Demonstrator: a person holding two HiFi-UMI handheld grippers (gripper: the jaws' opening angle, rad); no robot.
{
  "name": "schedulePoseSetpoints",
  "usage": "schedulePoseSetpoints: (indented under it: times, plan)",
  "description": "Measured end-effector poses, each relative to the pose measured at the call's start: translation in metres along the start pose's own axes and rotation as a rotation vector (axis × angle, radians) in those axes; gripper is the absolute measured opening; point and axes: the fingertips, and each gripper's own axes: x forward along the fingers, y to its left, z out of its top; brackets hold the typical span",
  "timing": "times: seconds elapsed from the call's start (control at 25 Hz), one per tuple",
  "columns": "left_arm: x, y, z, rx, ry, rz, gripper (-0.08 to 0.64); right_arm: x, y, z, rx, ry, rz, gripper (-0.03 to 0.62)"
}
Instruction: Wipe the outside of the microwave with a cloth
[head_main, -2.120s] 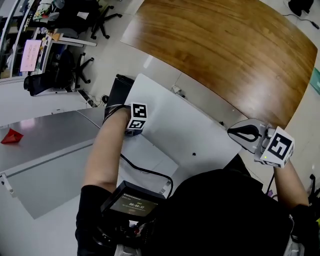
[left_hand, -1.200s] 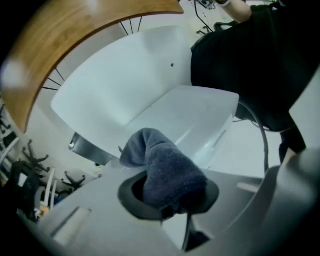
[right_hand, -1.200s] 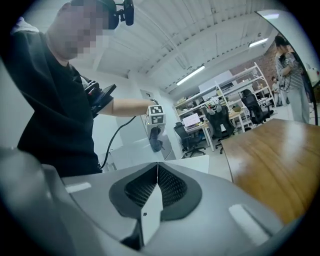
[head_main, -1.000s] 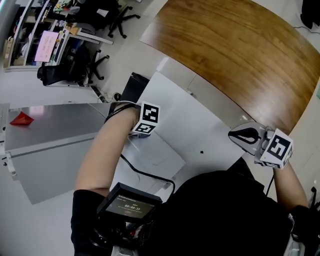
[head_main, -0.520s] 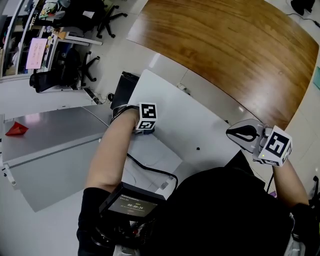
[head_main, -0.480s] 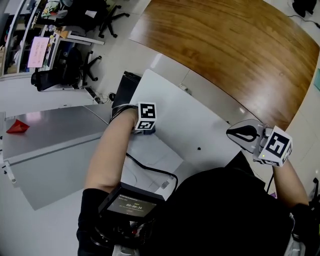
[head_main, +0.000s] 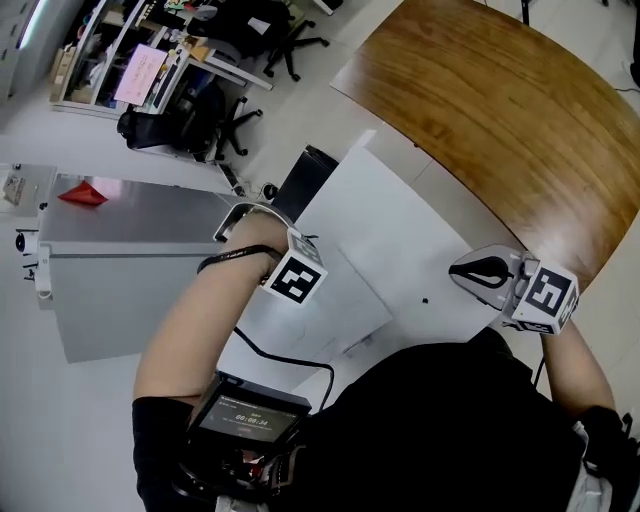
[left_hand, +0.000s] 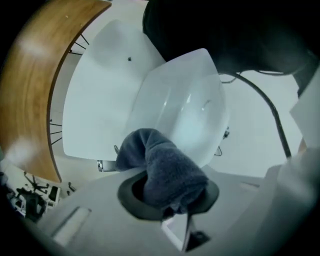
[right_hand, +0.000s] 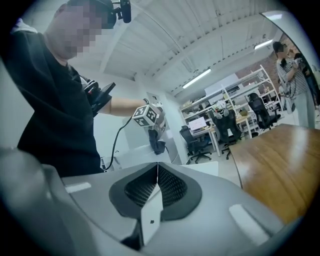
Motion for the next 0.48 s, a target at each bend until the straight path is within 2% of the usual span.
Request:
schedulePoseSetpoints:
  times: [0.12,0.24,0.32,0.48]
  plan:
    - [0.003,0.011,0.004,-0.034,-0.015,-0.076,0.067,0.0,0.001,-0.002,-0.004,0.001,0.003,0.008]
    - [0.008,0.021,0.022,-0.083,-0.109,-0.212,0.066,-0.01,-0.005,-0.013,0.019,0.006,-0.023,0.008]
    - [0.019,0.032,0.04,-0.084,-0.15,-0.283,0.063,-0.019,-0.009,-0.025,0.046,0.011,-0.046,0.008]
    - [0.057,0.064,0.071,-0.076,-0.156,-0.355,0.057,-0.039,-0.017,-0.049,0.102,0.025,-0.105,0.008]
